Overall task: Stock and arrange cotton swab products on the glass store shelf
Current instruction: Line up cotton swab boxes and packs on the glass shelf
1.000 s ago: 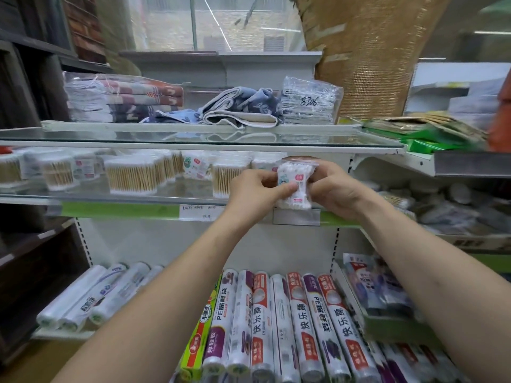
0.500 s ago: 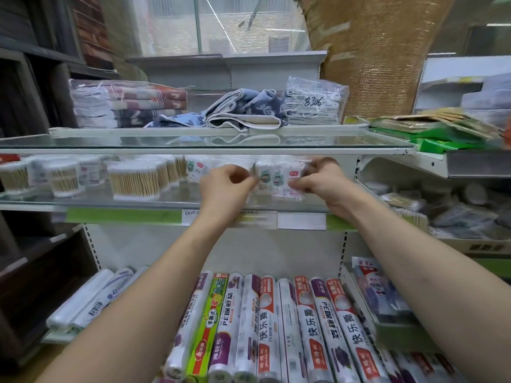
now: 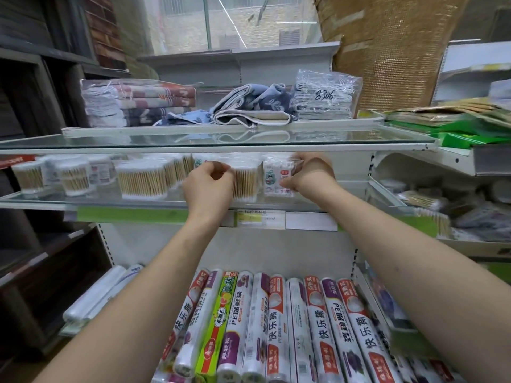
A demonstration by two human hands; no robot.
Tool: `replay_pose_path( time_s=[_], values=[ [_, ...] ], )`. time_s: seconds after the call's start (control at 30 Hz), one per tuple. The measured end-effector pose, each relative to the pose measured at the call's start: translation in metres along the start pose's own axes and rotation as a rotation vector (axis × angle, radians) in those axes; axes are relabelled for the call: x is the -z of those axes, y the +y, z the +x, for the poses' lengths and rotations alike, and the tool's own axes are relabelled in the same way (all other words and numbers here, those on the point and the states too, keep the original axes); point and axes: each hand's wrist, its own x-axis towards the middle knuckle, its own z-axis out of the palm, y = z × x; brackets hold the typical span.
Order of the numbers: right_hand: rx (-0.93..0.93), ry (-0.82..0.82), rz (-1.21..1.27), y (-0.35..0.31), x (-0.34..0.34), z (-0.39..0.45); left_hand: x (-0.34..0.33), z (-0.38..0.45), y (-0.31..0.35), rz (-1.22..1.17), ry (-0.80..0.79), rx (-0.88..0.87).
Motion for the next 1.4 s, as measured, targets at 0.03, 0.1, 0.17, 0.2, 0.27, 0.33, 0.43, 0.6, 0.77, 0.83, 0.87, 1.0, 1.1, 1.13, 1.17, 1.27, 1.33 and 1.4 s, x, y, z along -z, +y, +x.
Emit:
replay_pose_path(
  time_s=[0.03,0.1,0.17,0.2,0.27,0.33,0.43,0.6,0.77,0.83,0.87,1.0,1.1,1.13,1.17,1.27,1.33,1.4],
  values=[
    [0.0,0.007,-0.011,0.0,-0.001,-0.001,0.0,0.0,0.001,0.002,0.003,0.0],
    [-0.015,0.007,-0.013,0.0,-0.001,-0.002,0.0,-0.001,0.002,0.0,0.0,-0.001],
    [-0.028,0.009,0.024,0.002,0.001,-0.003,0.0,-0.002,0.004,-0.002,-0.007,-0.012],
    [-0.027,0.012,0.025,0.002,0.002,-0.003,0.0,-0.003,0.005,-0.002,-0.009,-0.017],
    [-0.022,0.029,-0.013,0.003,0.004,-0.004,-0.002,-0.004,0.006,-0.007,-0.012,-0.019],
    [-0.043,0.041,-0.03,0.003,0.006,-0.003,-0.003,-0.005,0.007,-0.016,-0.016,-0.014],
    [-0.075,0.03,-0.003,0.004,0.006,0.001,-0.004,-0.006,0.008,-0.023,-0.019,-0.013],
    [-0.1,0.017,-0.015,0.001,0.006,-0.004,-0.001,-0.008,0.009,-0.029,-0.027,-0.01],
    [-0.047,0.033,-0.064,0.005,0.017,-0.016,0.003,-0.011,0.011,-0.028,-0.02,-0.022],
    [0.0,0.093,-0.072,0.007,0.024,-0.025,0.004,-0.014,0.011,-0.039,-0.021,-0.035],
    [0.019,0.122,-0.08,0.008,0.028,-0.031,0.004,-0.016,0.011,-0.042,-0.028,-0.046],
    [0.071,0.184,-0.138,0.012,0.037,-0.049,0.007,-0.027,0.007,-0.027,-0.102,-0.105],
    [0.101,0.194,-0.221,0.016,0.039,-0.065,0.007,-0.034,0.006,0.0,-0.123,-0.145],
    [0.108,0.198,-0.244,0.017,0.04,-0.071,0.006,-0.037,0.006,0.002,-0.129,-0.152],
    [0.114,0.2,-0.264,0.018,0.041,-0.077,0.005,-0.04,0.007,0.0,-0.139,-0.16],
    [0.138,0.22,-0.379,0.025,0.045,-0.093,-0.003,-0.051,0.009,-0.001,-0.21,-0.192],
    [0.153,0.236,-0.457,0.032,0.048,-0.102,-0.009,-0.06,0.01,0.004,-0.252,-0.218],
    [0.15,0.26,-0.487,0.039,0.055,-0.11,-0.015,-0.069,0.012,-0.002,-0.284,-0.252]
  ],
)
